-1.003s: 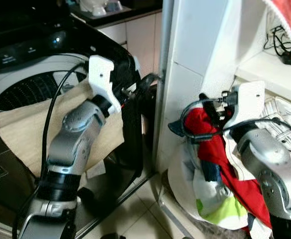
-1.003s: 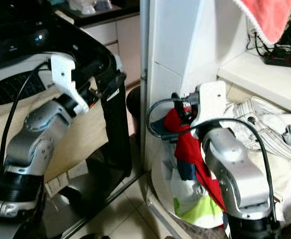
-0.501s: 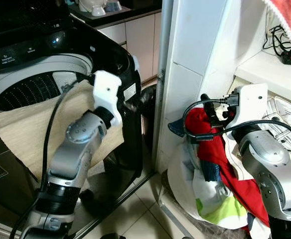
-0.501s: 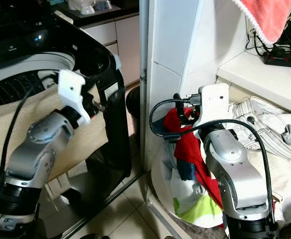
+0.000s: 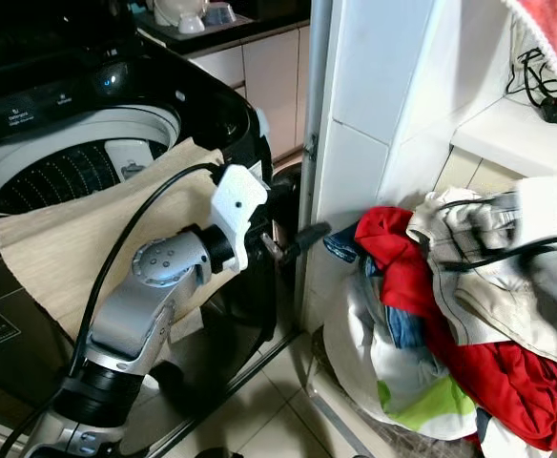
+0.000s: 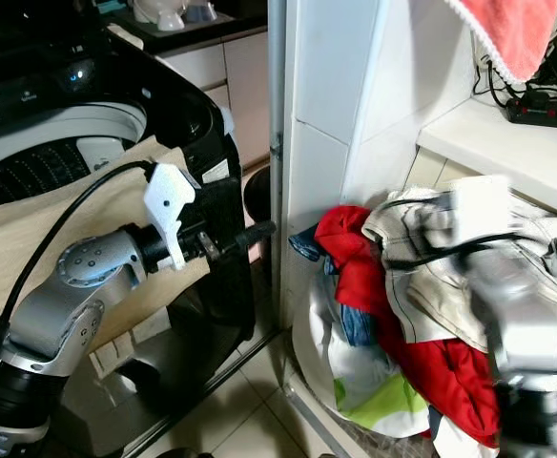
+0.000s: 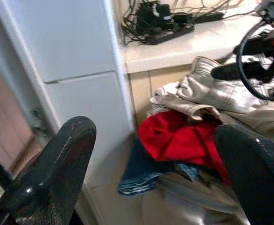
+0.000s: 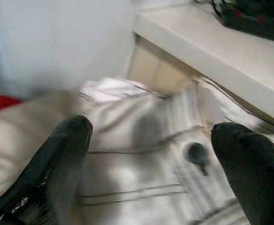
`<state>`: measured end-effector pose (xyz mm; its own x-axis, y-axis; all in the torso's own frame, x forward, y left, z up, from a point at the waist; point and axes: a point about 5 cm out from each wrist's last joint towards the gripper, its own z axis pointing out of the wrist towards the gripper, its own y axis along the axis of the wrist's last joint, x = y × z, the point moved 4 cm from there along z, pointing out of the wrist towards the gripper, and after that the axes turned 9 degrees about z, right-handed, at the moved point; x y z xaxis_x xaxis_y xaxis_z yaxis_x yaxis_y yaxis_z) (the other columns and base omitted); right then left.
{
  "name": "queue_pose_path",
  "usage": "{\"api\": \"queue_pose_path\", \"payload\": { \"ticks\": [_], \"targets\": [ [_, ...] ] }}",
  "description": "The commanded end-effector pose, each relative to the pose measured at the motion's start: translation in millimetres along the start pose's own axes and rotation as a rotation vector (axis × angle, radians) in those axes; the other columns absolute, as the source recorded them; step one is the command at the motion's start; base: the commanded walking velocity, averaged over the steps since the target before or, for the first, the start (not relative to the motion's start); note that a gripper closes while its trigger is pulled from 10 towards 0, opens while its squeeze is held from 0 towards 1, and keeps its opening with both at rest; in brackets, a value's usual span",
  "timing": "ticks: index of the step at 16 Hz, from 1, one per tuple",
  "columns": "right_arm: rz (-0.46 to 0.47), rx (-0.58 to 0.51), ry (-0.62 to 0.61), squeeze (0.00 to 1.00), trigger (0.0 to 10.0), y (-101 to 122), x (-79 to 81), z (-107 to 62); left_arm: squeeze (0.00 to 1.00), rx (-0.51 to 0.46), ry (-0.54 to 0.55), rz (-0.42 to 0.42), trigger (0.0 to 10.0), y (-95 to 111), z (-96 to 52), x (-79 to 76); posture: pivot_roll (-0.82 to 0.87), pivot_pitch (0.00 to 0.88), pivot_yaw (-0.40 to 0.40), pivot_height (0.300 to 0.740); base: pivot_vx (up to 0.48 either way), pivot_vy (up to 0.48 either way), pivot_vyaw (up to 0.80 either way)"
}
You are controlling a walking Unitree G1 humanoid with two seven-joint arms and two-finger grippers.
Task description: Clothes washing
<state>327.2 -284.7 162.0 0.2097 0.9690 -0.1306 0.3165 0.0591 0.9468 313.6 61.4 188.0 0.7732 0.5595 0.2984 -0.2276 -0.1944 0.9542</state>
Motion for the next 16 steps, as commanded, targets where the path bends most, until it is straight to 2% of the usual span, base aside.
{"api": "queue_pose_path", "payload": {
  "ticks": [1,2,3,4,5,8,9,10,13,14,15,16],
  "targets": [
    [-0.005,0.006,-0.028,0.0,10.0,2,-17.1,5.4,0.0,-0.023,-0.047,0.016,10.0,10,1.9,-3.2,-0.11,0.0,0.071,0.74,0.0,0.0,0.0],
    [0.0,0.007,-0.046,0.2,10.0,3,-30.1,8.5,0.0,-0.024,-0.068,0.027,10.0,11,2.0,-5.4,-0.11,0.0,0.071,0.74,0.0,0.0,0.0],
    [0.029,0.0,-0.049,1.0,10.0,5,-47.0,12.0,0.0,-0.025,-0.074,0.034,10.0,11,2.1,-5.6,-0.11,0.0,0.07,0.74,0.0,0.0,0.0],
    [0.045,0.005,-0.045,1.0,10.0,4,-51.1,13.1,0.0,-0.025,-0.074,0.033,10.0,12,2.2,-5.3,-0.11,0.0,0.07,0.74,0.0,0.0,0.0],
    [0.041,0.067,0.032,1.0,10.0,-2,-56.1,14.5,0.0,-0.025,-0.081,0.028,10.0,12,1.8,-5.1,-0.11,0.0,0.07,0.74,0.0,0.0,0.0],
    [-0.017,0.165,0.2,1.0,10.0,-12,-54.7,10.6,0.0,-0.021,-0.114,0.026,10.0,14,0.0,-7.6,-0.11,0.0,0.07,0.74,0.0,0.0,0.0],
    [-0.013,0.204,0.271,0.0,10.0,-18,-52.2,6.5,0.0,-0.02,-0.135,0.032,10.0,14,-0.3,-10.4,-0.11,0.0,0.07,0.74,0.0,0.0,0.0],
    [-0.035,0.213,0.295,0.0,10.0,-20,-52.9,5.4,0.0,-0.022,-0.149,0.037,10.0,15,-0.3,-12.5,-0.11,0.0,0.07,0.74,0.0,0.0,0.0],
    [-0.006,0.281,0.335,0.0,10.0,-29,-53.4,-1.3,0.0,-0.016,-0.19,0.036,10.0,15,-2.9,-18.1,-0.1,0.0,0.062,0.74,0.0,0.0,0.0],
    [-0.002,0.299,0.342,0.0,6.8,-31,-53.6,-2.2,0.0,-0.015,-0.199,0.037,10.0,15,-3.6,-19.1,-0.1,0.0,0.061,0.74,0.0,0.0,0.0],
    [0.013,0.306,0.354,0.0,1.5,-31,-53.6,-2.2,0.0,-0.015,-0.2,0.044,10.0,15,-3.8,-19.0,-0.1,0.0,0.062,0.74,0.0,0.0,0.0],
    [0.03,0.307,0.356,0.0,0.0,-31,-53.4,-1.4,0.0,-0.018,-0.193,0.052,10.0,15,-3.0,-18.0,-0.1,0.0,0.062,0.74,0.0,0.0,0.0]
  ]
}}
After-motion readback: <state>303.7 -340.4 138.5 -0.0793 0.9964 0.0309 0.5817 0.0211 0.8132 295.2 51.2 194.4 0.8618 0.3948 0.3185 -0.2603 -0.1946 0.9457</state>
